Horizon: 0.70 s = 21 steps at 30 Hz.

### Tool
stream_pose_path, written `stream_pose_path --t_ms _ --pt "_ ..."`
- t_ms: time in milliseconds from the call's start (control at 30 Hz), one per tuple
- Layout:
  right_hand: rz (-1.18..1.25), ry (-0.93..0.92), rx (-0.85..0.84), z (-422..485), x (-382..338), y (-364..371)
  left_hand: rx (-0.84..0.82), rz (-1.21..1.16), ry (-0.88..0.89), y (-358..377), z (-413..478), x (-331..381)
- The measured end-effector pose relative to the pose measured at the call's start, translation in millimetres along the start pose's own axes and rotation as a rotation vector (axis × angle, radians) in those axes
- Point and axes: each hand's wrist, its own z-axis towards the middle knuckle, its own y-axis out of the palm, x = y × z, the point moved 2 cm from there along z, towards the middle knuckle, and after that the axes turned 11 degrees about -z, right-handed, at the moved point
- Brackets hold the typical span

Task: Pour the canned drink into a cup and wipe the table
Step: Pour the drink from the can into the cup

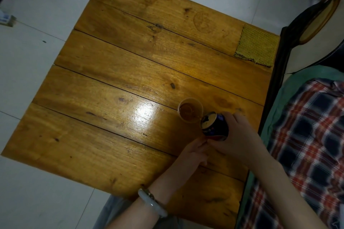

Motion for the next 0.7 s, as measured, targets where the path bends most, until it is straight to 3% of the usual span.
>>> stream_pose_path --t_ms 700 --pt "-0.008 0.013 0.036 -4 6 -10 -0.058 0.049 0.019 17 -8 16"
